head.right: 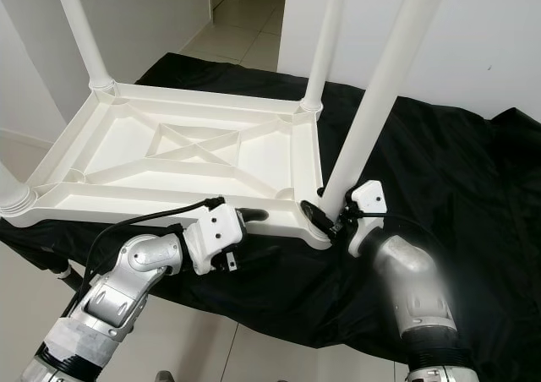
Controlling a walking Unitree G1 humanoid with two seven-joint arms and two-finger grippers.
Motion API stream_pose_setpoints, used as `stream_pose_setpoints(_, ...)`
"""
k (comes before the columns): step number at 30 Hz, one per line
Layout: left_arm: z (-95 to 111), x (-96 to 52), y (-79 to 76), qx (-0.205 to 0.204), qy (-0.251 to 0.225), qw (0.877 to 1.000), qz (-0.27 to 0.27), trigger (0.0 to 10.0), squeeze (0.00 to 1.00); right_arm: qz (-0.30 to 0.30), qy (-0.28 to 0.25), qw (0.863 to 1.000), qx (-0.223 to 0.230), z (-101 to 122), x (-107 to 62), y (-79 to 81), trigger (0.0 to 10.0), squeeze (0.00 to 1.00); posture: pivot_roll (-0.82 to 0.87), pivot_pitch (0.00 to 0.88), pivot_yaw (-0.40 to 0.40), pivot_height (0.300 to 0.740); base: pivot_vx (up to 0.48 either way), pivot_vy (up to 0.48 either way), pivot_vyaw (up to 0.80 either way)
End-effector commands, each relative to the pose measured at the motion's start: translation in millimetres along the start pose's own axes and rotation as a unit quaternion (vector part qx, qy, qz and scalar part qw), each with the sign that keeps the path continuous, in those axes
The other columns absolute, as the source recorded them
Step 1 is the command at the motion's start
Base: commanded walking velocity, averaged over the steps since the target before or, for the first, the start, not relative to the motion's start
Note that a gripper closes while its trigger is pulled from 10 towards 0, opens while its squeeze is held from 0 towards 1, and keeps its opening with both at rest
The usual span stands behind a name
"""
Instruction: Building children table
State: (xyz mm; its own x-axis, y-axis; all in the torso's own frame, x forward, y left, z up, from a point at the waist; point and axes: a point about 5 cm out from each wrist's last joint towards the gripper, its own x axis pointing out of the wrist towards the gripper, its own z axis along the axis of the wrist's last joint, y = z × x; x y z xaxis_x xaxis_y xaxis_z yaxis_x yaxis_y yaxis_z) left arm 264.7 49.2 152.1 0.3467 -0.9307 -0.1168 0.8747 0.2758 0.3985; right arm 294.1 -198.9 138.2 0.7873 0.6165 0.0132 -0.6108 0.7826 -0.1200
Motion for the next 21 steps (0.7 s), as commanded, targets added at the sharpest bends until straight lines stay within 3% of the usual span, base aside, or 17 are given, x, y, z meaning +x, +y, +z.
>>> stream_pose_setpoints(1, -4.3, -0.1, 1.9, -0.008, 0.007, 1.0, 0.027, 10.0, 0.0, 0.003, 0.013, 1.0, 0.014, -7.4, -0.7, 4.3, 10.0, 0.0, 0.0, 0.073, -0.046, 0.74, 0.0, 0.0, 0.0)
stream_pose_setpoints(10, -3.8, 1.4, 2.0, -0.007, 0.006, 1.0, 0.021, 10.0, 0.0, -0.009, -0.009, 1.0, 0.025, -6.5, 1.3, 12.5, 10.0, 0.0, 0.0, 0.076, -0.039, 0.74, 0.0, 0.0, 0.0)
stream_pose_setpoints(21, -3.8, 2.5, -0.3, -0.009, 0.006, 1.0, 0.02, 10.0, 0.0, -0.105, -0.01, 0.994, 0.035, -11.5, 3.2, 25.0, 10.0, 0.0, 0.0, 0.085, -0.04, 0.74, 0.0, 0.0, 0.0)
